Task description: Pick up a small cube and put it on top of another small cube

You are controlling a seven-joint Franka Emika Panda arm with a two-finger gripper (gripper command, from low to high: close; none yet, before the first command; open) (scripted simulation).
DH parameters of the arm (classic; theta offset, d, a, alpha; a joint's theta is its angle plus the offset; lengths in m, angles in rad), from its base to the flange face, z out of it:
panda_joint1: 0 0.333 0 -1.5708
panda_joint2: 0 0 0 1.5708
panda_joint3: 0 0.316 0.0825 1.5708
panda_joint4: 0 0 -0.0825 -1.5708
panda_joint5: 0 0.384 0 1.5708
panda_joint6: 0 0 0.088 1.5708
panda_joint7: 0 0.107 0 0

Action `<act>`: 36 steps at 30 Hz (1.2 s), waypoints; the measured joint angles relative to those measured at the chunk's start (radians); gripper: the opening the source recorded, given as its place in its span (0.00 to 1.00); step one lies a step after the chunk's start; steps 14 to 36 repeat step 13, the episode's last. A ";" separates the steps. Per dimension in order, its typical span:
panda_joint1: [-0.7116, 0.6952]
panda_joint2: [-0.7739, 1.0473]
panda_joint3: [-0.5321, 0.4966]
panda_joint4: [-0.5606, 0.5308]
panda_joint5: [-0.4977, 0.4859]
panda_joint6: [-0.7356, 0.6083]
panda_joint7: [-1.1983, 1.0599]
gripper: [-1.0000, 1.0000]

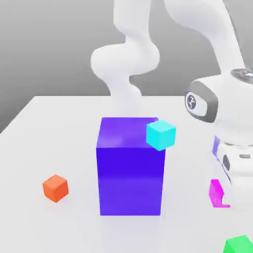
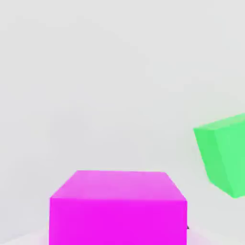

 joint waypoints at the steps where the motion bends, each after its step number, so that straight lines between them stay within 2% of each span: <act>1: 0.000 0.016 -0.004 0.036 0.004 -0.020 0.018 0.00; 6: -0.005 0.103 -0.023 0.207 0.026 -0.105 0.101 0.00; 9: -0.010 0.199 -0.018 0.234 0.041 -0.036 0.103 0.00; 10: -0.012 0.226 -0.016 0.238 0.045 -0.013 0.101 1.00; 36: -0.012 0.226 -0.016 0.238 0.045 -0.013 0.101 1.00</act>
